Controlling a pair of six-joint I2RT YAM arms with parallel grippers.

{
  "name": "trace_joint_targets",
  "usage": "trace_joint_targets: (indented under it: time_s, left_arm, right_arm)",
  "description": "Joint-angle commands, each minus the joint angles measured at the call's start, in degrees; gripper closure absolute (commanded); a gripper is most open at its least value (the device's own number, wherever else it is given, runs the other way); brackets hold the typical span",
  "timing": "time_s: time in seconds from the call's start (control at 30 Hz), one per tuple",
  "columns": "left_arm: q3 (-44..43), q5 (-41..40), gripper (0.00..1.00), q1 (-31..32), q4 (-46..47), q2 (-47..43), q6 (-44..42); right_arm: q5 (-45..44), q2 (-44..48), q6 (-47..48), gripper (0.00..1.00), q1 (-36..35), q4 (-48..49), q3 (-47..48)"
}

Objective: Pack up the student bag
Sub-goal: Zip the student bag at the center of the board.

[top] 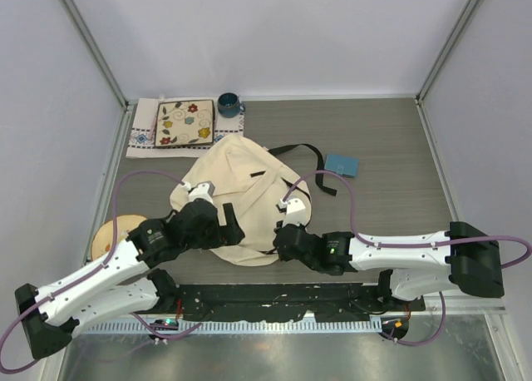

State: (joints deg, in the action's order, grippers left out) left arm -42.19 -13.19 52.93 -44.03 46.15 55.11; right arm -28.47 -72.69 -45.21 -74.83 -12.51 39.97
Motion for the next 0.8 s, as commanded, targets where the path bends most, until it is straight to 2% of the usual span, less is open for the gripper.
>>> trace_joint_targets:
  time_s: [0.0,0.13,0.27,0.47,0.63,0.77]
  left_arm:
    - [2.45,5.71,0.07,0.77,2.85,-5.96,6.38]
    - [13.17,5.99,0.09,3.58,15.62,-12.13,23.5]
    - [17.05,4.67,0.08,8.76,20.91,-10.3,31.35]
    - [17.14,-1.74,0.07,12.9,21.79,-8.62,39.88]
    - [21.0,-4.56,0.08,13.08,28.47,-9.15,48.06]
    - [20.57,-5.35,0.09,13.17,25.85,-8.89,50.61]
  right_arm:
    - [-4.05,0.88,-1.72,0.99,0.12,1.35,2.05]
    - [-5.1,1.05,-2.16,0.99,0.12,1.61,2.04]
    - [-6.07,1.05,-2.34,0.99,0.12,1.18,2.22]
    - [-7.04,1.14,-2.6,0.99,0.12,0.12,2.75]
    - [-7.39,1.23,-2.69,0.99,0.12,-0.32,3.1]
    - [-7.65,1.32,-3.04,0.99,0.12,-0.67,3.28]
